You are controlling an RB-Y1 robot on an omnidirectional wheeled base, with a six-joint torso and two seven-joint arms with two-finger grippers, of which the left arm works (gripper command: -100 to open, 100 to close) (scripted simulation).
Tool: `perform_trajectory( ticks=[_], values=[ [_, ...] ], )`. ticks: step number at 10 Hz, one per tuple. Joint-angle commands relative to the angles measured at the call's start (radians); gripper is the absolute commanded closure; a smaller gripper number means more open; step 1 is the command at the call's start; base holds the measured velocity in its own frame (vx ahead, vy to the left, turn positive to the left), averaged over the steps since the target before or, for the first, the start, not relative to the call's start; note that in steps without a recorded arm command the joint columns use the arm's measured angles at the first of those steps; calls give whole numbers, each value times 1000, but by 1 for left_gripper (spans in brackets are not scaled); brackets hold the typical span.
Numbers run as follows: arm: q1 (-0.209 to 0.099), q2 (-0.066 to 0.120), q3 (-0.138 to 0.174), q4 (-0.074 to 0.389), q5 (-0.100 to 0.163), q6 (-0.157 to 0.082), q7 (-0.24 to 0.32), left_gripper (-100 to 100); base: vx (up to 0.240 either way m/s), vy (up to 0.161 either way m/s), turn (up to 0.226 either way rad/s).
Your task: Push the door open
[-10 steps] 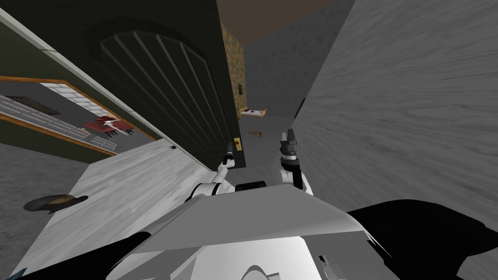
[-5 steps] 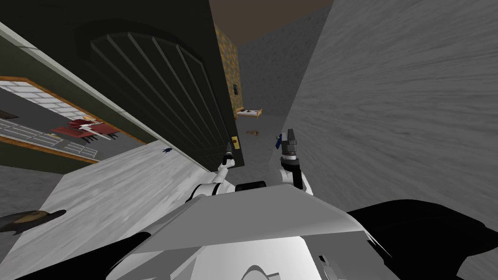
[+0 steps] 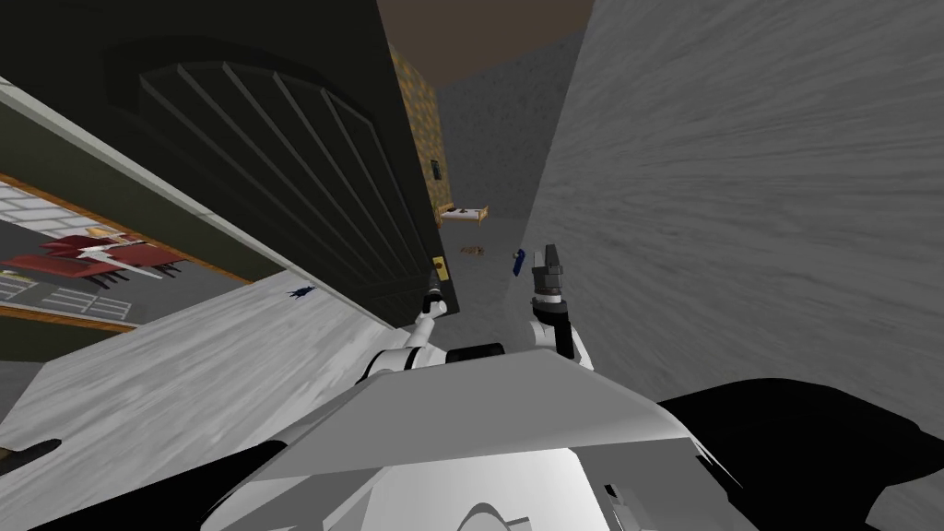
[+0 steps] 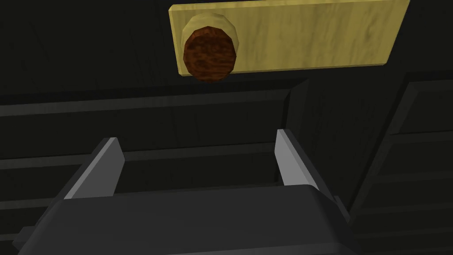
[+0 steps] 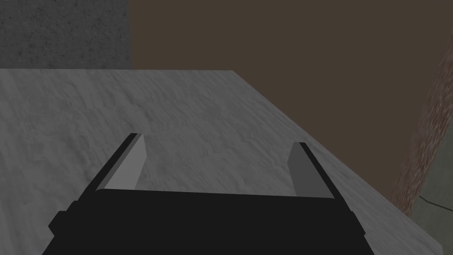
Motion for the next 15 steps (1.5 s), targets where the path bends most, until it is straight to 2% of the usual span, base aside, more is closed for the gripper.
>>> perform_trajectory(
  ticks=[1, 2, 3, 4, 5, 7, 8, 9, 10, 13, 14, 15],
  values=[
    [0, -17, 13, -2, 28, -2, -32, -100, -111, 5, -146],
    [0, -27, 19, -3, 42, -2, -46, -100, -105, -12, -116],
    [1, -22, 16, -6, 32, 0, -37, -100, -46, -6, -20],
    [2, 7, 18, -6, 34, -2, -40, -100, 64, 35, -15],
    [3, 20, 18, -5, 35, -3, -39, -100, 174, 51, -31],
    [3, 20, 18, -5, 35, -3, -39, -100, 85, 15, 1],
    [4, 38, 20, -4, 35, -6, -37, -100, 140, 19, -34],
    [4, 40, 21, -3, 36, -8, -36, -100, 230, 30, -40],
    [5, 37, 22, -2, 36, -10, -35, -100, 229, 25, -27],
    [6, -7, 25, 0, 37, -15, -32, -100, 212, 26, -29],
    [-8, 8, 24, 21, 38, -22, -27, -100, 77, 10, -4],
    [-8, 8, 24, 21, 38, -22, -27, 100, -7, -2, 7]
  ],
)
